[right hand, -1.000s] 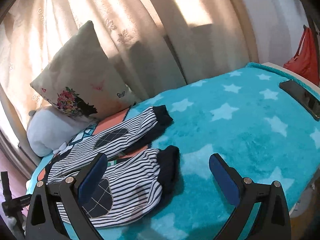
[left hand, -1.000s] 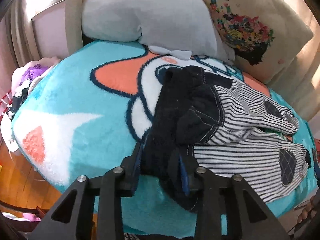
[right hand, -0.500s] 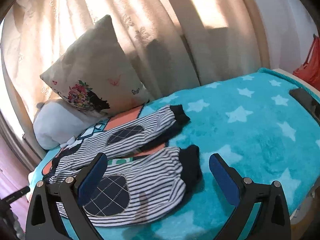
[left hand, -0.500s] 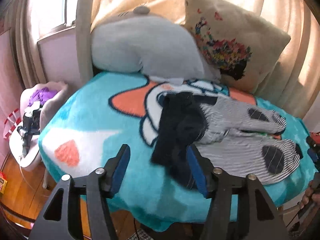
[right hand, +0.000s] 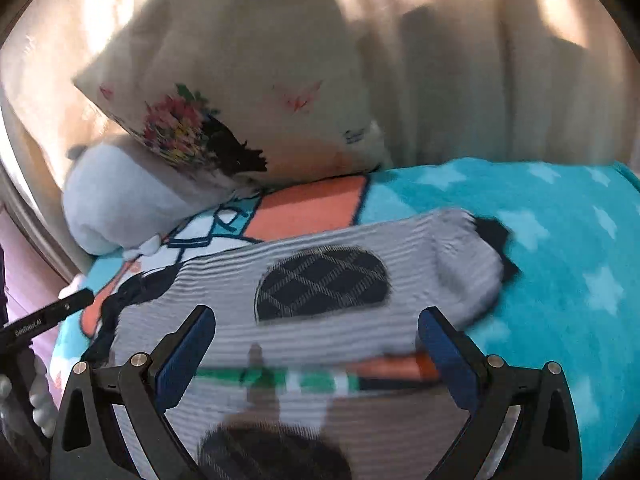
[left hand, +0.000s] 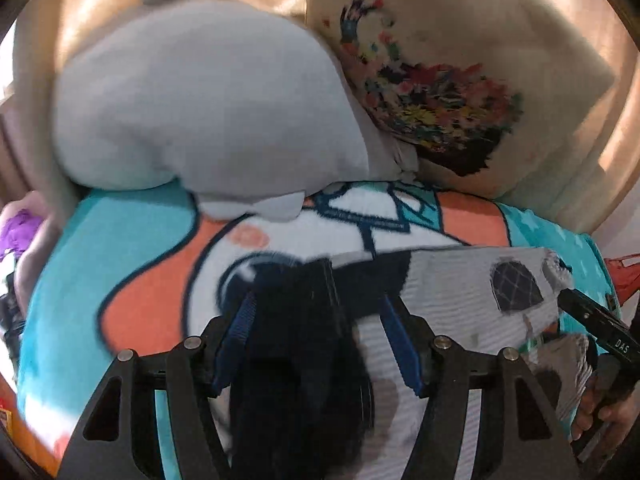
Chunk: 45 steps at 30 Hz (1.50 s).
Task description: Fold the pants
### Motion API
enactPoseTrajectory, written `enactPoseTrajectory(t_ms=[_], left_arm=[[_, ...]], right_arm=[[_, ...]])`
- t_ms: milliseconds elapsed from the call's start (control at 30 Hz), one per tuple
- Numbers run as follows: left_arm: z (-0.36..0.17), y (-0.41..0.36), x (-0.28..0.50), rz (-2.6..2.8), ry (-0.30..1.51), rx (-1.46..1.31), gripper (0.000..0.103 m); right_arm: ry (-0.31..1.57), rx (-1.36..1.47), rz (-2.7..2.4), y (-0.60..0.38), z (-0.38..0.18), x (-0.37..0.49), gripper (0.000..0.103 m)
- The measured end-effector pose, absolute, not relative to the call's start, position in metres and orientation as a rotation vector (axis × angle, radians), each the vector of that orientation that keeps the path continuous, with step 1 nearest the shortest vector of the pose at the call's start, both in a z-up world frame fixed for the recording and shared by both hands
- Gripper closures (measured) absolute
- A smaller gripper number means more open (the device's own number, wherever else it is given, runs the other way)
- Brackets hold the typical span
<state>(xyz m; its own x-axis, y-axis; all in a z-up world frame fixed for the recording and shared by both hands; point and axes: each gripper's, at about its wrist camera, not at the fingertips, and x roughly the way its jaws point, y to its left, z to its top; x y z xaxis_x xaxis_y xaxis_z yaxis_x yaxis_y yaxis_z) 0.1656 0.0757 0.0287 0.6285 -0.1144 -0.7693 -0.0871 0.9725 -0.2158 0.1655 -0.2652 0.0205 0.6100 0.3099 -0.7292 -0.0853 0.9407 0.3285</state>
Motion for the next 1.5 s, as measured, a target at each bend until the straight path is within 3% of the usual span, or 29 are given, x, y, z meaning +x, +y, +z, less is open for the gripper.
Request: enactPoseTrajectory(t_ms=[200,667,1100,1500], left_arm=[[0.02,0.091,0.215,-0.037,1.036,-0.275,0.039],[0.018,0.093,0.258,-0.058,1.139,-0.153,0.039],[0.038,0.084,0.22,-0.029,0.914,-0.189,0.039],[0.105,0.037,0.059,0.083,0.667,-0.267,0.039]], right_arm=[[1.032,0.237,0.25,-0.248,0.03,0.233,0.0],[1.253,-0.127,0.233,-0.268,0.035,0.278,0.002],[0.989,-0.002,0.211,-0.273,0.034,0.251,0.004],[0.668,0.18,0.291,-0.288,0.096,0.094,0.004]])
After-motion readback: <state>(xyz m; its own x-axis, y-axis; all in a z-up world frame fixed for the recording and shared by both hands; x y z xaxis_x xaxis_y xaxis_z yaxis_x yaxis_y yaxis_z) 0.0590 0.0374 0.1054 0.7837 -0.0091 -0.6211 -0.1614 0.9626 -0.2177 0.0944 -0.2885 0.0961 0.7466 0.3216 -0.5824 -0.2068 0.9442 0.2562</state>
